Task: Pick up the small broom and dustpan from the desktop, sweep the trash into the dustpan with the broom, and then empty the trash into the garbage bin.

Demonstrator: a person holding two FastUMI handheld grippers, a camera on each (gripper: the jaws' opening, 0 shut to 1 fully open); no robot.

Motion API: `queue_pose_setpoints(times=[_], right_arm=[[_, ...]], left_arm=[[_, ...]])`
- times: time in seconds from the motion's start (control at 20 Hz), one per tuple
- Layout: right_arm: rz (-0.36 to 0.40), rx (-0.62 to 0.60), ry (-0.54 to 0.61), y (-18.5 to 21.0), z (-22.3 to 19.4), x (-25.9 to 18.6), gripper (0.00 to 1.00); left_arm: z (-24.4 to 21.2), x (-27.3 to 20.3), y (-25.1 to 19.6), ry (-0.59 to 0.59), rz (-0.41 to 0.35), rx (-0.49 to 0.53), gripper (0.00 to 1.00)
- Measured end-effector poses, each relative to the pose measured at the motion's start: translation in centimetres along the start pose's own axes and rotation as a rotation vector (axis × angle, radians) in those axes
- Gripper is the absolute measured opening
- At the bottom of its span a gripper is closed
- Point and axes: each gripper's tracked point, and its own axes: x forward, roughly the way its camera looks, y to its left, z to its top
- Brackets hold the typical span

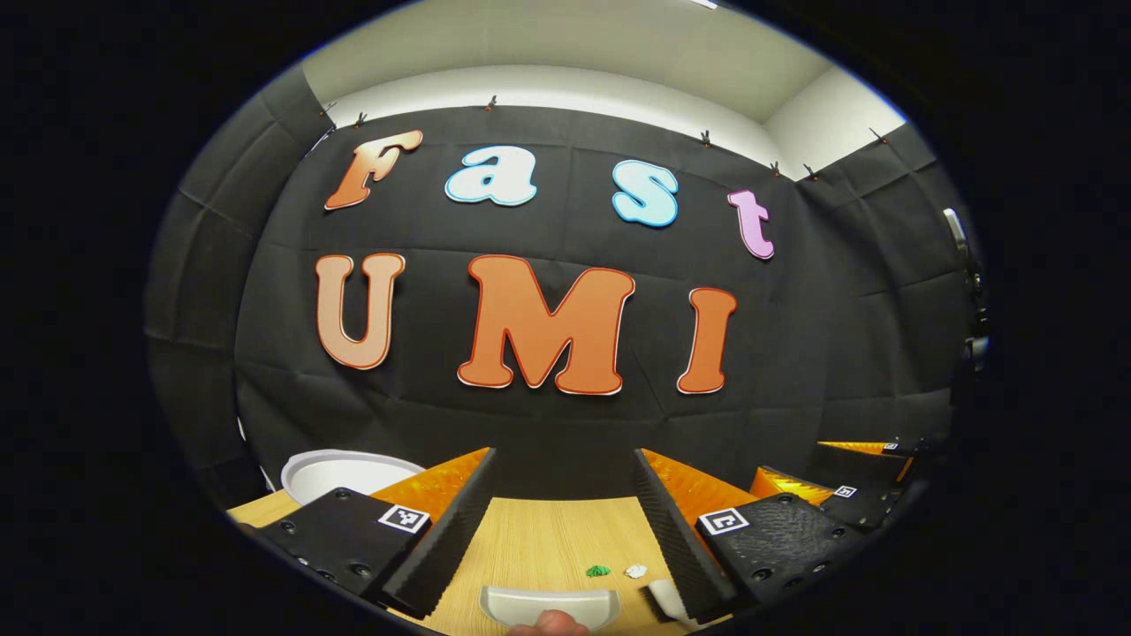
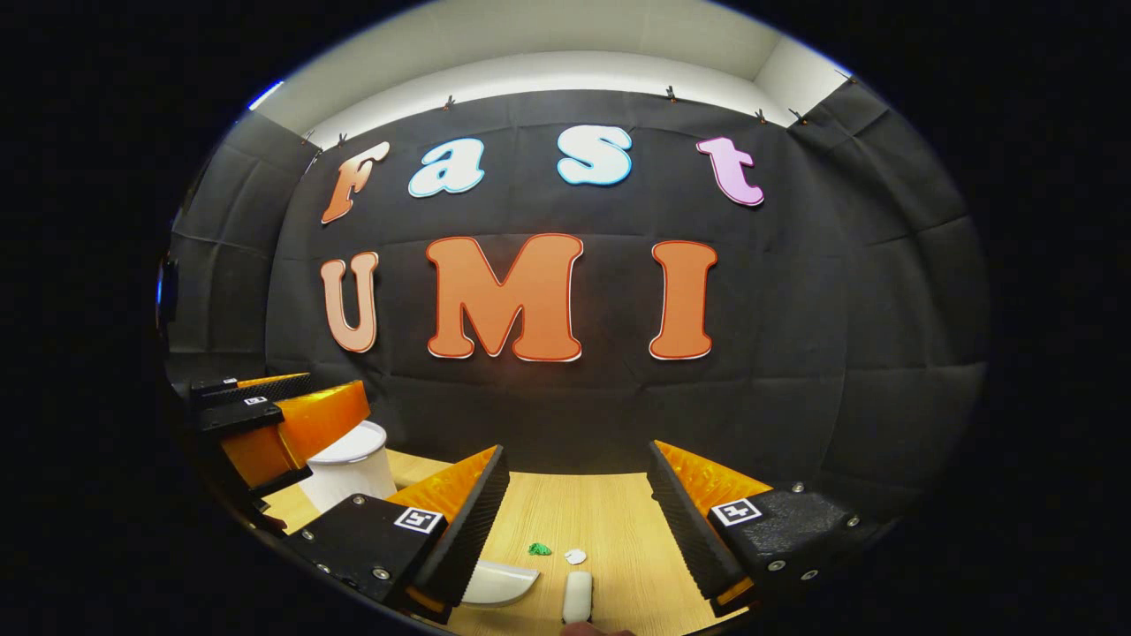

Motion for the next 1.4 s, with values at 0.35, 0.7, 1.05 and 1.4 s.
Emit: queue_pose_setpoints(times=[0.35, 0.7, 1.05, 1.4], right_arm=[[-0.008, 0.004, 0.023, 0.0, -0.7, -0.2, 0.94], [-0.021, -0.001, 0.019, 0.0, -0.5, -0.4, 0.94], [-0.044, -0.011, 0.033, 0.4, -1.4, -0.3, 0.94], [-0.074, -0.014, 0.26, 1.5, -9.3, 0.3, 0.94]], left_arm=[[-0.6, 0.0, 0.2, 0.014, -0.005, 0.006, 0.94], [0.1, -0.5, 0.8, -0.017, 0.014, 0.035, 0.95], [-1.5, -0.1, 1.5, 0.018, 0.009, 0.042, 0.95], [-10.3, 0.3, 2.5, 0.3, -0.028, -0.009, 0.95]])
